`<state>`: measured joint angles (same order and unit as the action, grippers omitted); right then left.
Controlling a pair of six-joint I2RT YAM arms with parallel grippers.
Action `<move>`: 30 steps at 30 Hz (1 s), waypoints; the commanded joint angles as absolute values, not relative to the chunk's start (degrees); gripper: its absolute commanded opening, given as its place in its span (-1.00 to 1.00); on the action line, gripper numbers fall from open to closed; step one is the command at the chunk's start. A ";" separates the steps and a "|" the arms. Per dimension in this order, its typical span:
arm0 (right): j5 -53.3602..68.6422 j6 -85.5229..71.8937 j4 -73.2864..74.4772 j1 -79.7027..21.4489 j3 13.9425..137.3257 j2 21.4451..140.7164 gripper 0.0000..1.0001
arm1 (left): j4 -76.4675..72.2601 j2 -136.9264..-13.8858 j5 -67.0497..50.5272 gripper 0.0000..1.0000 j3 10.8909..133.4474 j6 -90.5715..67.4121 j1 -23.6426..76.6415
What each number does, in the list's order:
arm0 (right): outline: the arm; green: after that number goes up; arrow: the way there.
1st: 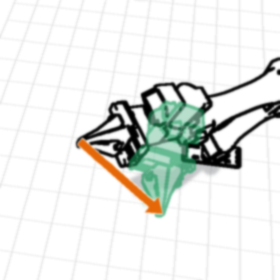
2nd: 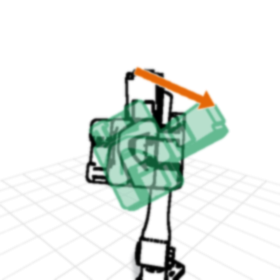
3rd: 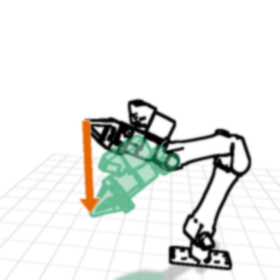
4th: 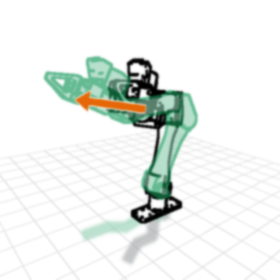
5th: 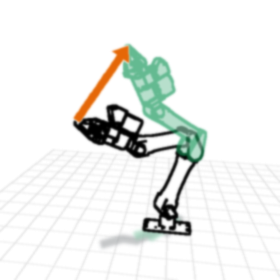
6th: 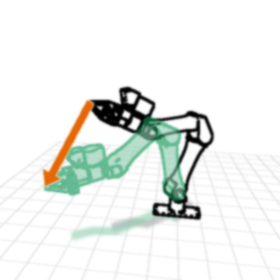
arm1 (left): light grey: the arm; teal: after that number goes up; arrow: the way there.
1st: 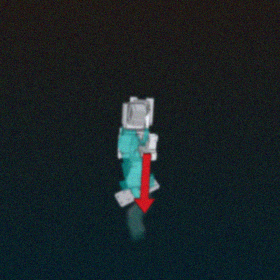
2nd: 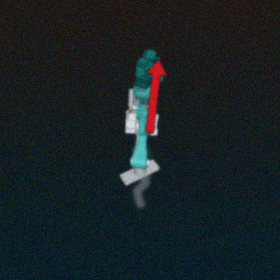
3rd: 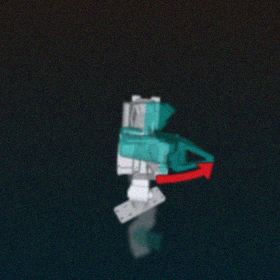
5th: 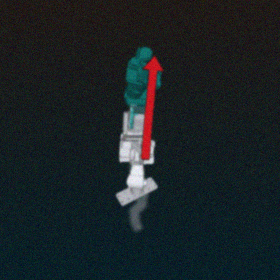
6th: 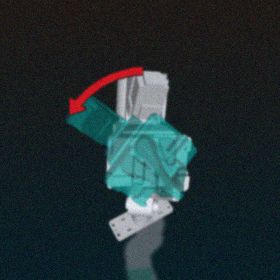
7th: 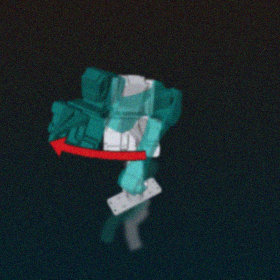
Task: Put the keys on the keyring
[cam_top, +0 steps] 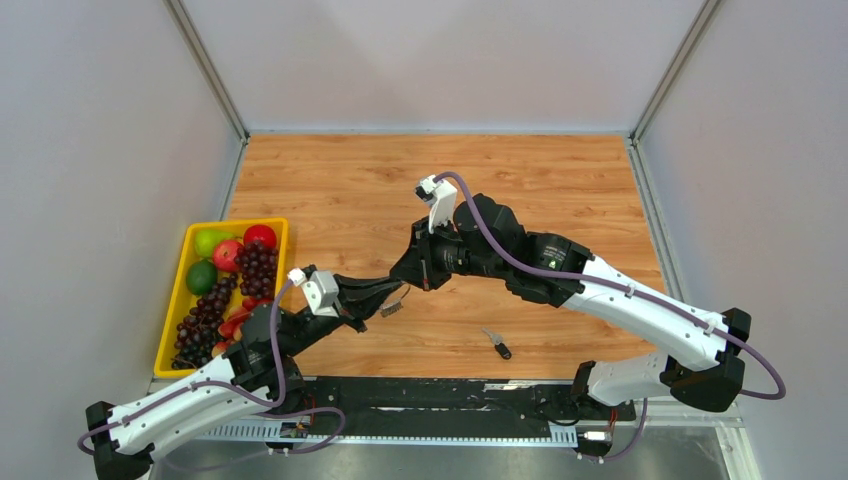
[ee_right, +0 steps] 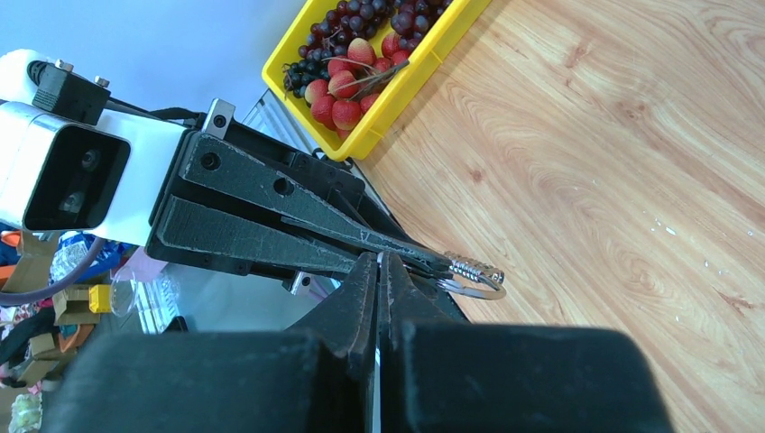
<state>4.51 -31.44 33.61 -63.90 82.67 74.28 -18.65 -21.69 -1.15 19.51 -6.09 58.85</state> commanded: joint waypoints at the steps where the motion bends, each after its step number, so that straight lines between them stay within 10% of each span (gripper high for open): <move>1: 3.34 -31.29 32.02 -64.06 84.22 73.69 -1.00 | -20.41 -22.42 -2.94 -0.99 22.41 -6.92 59.08; 9: 2.95 -31.30 31.99 -64.50 84.69 73.82 -1.00 | -20.22 -22.99 -2.49 -0.39 22.30 -6.97 59.06; 30: 2.81 -31.46 31.99 -64.95 85.11 73.84 -1.00 | -20.65 -21.10 -1.88 -0.42 21.51 -6.34 59.06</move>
